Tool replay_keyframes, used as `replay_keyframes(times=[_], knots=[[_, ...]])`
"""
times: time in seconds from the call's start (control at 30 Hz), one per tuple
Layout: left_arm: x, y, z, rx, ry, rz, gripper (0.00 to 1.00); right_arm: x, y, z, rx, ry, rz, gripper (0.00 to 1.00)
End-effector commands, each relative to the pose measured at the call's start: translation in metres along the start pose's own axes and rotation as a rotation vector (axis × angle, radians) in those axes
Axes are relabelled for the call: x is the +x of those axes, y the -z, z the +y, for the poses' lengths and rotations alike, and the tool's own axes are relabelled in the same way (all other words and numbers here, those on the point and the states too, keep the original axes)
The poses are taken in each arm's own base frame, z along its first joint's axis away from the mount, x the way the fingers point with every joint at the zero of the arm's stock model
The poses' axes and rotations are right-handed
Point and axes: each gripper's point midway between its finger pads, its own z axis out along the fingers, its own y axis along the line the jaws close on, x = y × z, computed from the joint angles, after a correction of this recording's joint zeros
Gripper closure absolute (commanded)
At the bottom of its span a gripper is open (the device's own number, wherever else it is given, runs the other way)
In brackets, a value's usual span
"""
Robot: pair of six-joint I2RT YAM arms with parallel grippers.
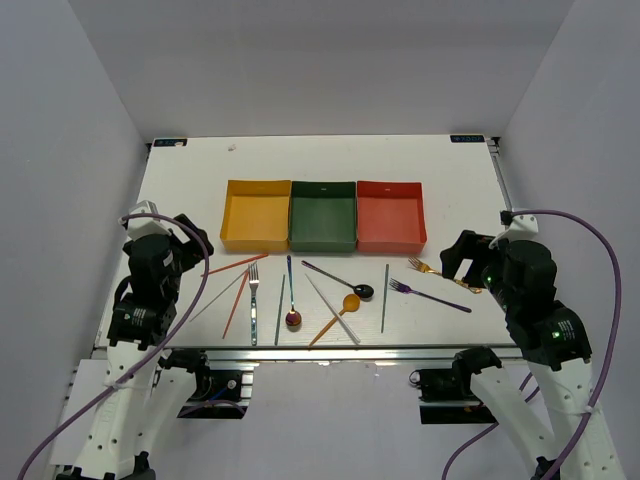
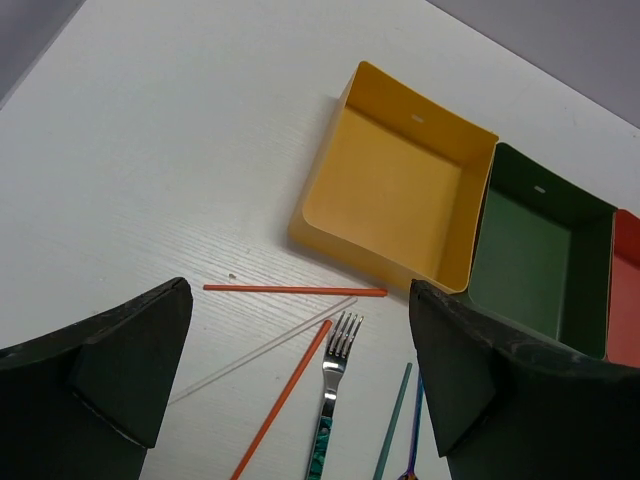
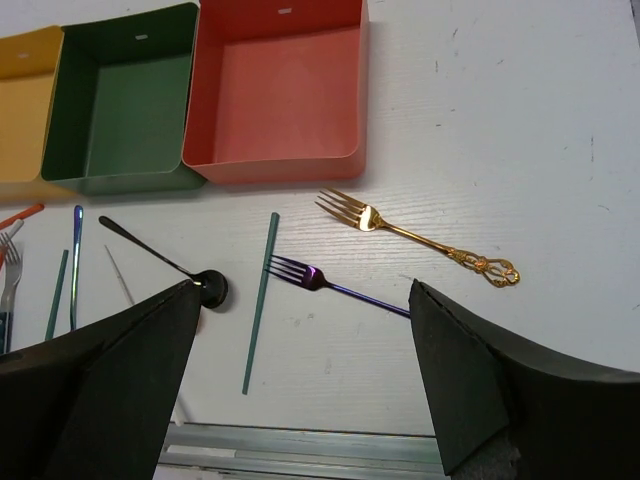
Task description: Sort the eating utensils into containers
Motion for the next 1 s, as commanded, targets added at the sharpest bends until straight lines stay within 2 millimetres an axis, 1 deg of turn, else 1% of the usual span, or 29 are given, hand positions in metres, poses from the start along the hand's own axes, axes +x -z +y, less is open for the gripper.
replay_keyframes(times=[0.0,0.17,0.23,0.27,0.37,0.4,0.47,0.5,0.53,0.6,0.63,0.7,0.73,0.8,0.83,0.87,0.9,0.93,0.97], knots=[[-0.004,0.000,-0.001,0.001,0.010,-0.016,0.02,-0.011,-0.001,-0.002,0.020,-0.014,-0.039,0.11],[-0.003,0.000,-0.003,0.012,0.010,-0.016,0.02,-0.008,-0.004,-0.001,0.019,-0.022,-0.026,0.11],[-0.003,-0.001,-0.003,0.012,0.010,-0.015,0.02,-0.008,-0.005,0.002,0.010,-0.056,-0.027,0.11],[-0.003,-0.001,-0.004,0.014,0.010,-0.015,0.02,-0.007,-0.007,0.005,0.000,-0.101,-0.027,0.11],[-0.003,-0.002,-0.003,0.011,0.011,-0.013,0.02,-0.007,-0.017,0.011,-0.017,-0.141,-0.022,0.11],[-0.002,-0.002,-0.003,0.012,0.010,-0.011,0.02,-0.003,-0.027,0.003,0.042,-0.162,-0.002,0.11],[-0.001,-0.003,-0.004,0.014,0.010,-0.010,0.02,0.002,-0.037,-0.013,0.152,-0.201,0.013,0.11],[-0.001,-0.002,-0.005,0.022,0.009,-0.008,0.02,0.005,-0.046,-0.033,0.291,-0.269,0.009,0.11],[0.001,-0.003,-0.006,0.024,0.007,-0.002,0.02,0.009,-0.048,-0.047,0.377,-0.317,0.003,0.11],[0.002,-0.004,-0.007,0.030,0.003,0.004,0.02,0.018,-0.053,-0.069,0.513,-0.416,-0.007,0.11],[0.003,-0.005,-0.009,0.037,0.001,0.011,0.02,0.024,-0.056,-0.079,0.577,-0.535,-0.033,0.11],[0.003,-0.004,-0.011,0.050,-0.001,0.010,0.02,0.034,-0.055,-0.096,0.692,-0.675,-0.093,0.14],[0.004,-0.004,-0.012,0.054,-0.003,0.013,0.02,0.042,-0.058,-0.103,0.729,-0.762,-0.134,0.16],[0.006,-0.004,-0.014,0.061,-0.007,0.018,0.02,0.048,-0.065,-0.111,0.781,-0.835,-0.179,0.22],[0.006,-0.003,-0.014,0.063,-0.007,0.018,0.02,0.049,-0.070,-0.112,0.791,-0.896,-0.195,0.23],[0.007,-0.003,-0.015,0.067,-0.010,0.019,0.02,0.057,-0.080,-0.113,0.827,-0.908,-0.154,0.24],[0.007,-0.003,-0.016,0.071,-0.011,0.019,0.02,0.062,-0.084,-0.113,0.850,-0.926,-0.128,0.24],[0.008,-0.003,-0.016,0.072,-0.012,0.021,0.02,0.071,-0.085,-0.115,0.896,-0.941,-0.081,0.24],[0.007,-0.002,-0.017,0.073,-0.012,0.019,0.02,0.071,-0.091,-0.112,0.911,-0.992,-0.065,0.24]])
